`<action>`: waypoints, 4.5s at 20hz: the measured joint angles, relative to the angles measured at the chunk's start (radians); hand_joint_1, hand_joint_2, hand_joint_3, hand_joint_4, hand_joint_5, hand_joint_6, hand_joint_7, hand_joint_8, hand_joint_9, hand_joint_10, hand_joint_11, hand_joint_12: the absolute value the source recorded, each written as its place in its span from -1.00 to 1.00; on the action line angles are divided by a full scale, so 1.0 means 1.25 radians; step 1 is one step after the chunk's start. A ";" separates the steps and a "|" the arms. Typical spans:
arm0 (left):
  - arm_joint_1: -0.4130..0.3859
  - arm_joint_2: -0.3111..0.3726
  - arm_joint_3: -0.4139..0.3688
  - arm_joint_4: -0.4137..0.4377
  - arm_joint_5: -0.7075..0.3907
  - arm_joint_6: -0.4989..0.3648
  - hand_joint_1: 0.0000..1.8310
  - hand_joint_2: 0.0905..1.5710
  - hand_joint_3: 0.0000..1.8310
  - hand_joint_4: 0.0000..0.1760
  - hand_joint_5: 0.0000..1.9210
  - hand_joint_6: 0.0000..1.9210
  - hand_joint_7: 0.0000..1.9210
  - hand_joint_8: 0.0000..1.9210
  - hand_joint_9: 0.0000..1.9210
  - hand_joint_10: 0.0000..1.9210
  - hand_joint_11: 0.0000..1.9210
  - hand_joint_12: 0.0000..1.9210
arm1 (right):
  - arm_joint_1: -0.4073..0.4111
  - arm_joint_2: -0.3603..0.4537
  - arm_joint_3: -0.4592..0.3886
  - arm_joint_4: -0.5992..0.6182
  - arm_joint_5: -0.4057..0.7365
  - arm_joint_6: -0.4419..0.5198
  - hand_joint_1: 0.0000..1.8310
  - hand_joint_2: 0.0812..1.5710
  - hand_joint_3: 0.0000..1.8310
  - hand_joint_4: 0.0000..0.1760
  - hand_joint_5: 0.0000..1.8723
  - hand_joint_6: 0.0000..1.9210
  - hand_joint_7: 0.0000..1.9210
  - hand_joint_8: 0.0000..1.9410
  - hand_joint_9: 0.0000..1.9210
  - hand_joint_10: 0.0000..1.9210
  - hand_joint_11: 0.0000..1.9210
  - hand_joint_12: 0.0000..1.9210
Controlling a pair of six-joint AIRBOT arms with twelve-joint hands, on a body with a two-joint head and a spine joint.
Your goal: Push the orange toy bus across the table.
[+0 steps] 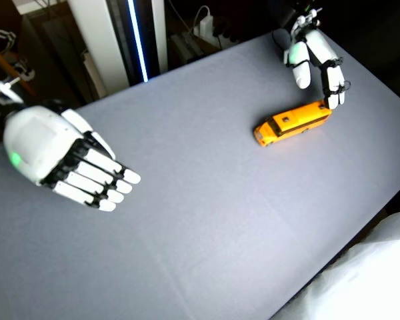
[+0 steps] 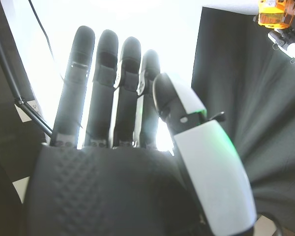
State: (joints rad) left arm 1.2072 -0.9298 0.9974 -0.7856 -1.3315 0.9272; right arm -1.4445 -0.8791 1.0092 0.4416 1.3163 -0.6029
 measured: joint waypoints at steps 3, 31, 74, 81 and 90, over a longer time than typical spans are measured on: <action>0.005 0.000 -0.006 0.022 -0.001 0.007 -1.00 0.64 -1.00 0.08 -0.57 -1.00 -0.55 -1.00 -0.48 -0.99 -1.00 -0.30 | 0.000 0.000 0.000 0.000 0.000 0.000 -0.03 0.87 -1.00 -1.00 -0.26 -1.00 -0.21 -1.00 -0.25 -1.00 -0.46 -0.65; -0.083 -0.053 0.003 0.235 0.142 0.008 -1.00 0.71 -1.00 0.42 -0.53 -1.00 -0.53 -1.00 -0.51 -1.00 -0.86 -0.44 | -0.001 -0.002 0.000 0.002 -0.004 0.003 -0.05 0.87 -1.00 -1.00 -0.26 -1.00 -0.20 -1.00 -0.24 -1.00 -0.43 -0.65; 0.002 0.097 -0.126 0.233 -0.117 0.052 -1.00 0.76 -1.00 -0.71 -0.63 -1.00 -0.58 -1.00 -0.59 -1.00 -0.98 -0.63 | -0.011 0.061 -0.036 -0.049 0.218 0.018 -0.70 0.94 -1.00 -1.00 -0.74 -1.00 -0.69 -0.99 -0.62 -0.99 -0.75 -0.71; 0.012 0.097 -0.128 0.220 -0.116 0.050 -1.00 0.76 -1.00 -0.58 -0.62 -1.00 -0.58 -1.00 -0.59 -1.00 -0.95 -0.62 | -0.014 0.060 -0.037 -0.038 0.215 0.018 -0.68 0.92 -1.00 -1.00 -0.72 -1.00 -0.67 -1.00 -0.59 -0.99 -0.72 -0.73; 0.015 0.097 -0.131 0.219 -0.117 0.050 -1.00 0.70 -1.00 -0.30 -0.67 -1.00 -0.67 -1.00 -0.70 -1.00 -0.98 -0.76 | -0.021 0.057 -0.037 -0.021 0.214 0.018 -0.52 0.85 -1.00 -1.00 -0.65 -0.99 -0.60 -0.99 -0.55 -0.99 -0.65 -0.82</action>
State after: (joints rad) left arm 1.2259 -0.8085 0.8341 -0.5125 -1.4780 0.9897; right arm -1.4708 -0.8078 0.9634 0.4152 1.5837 -0.5808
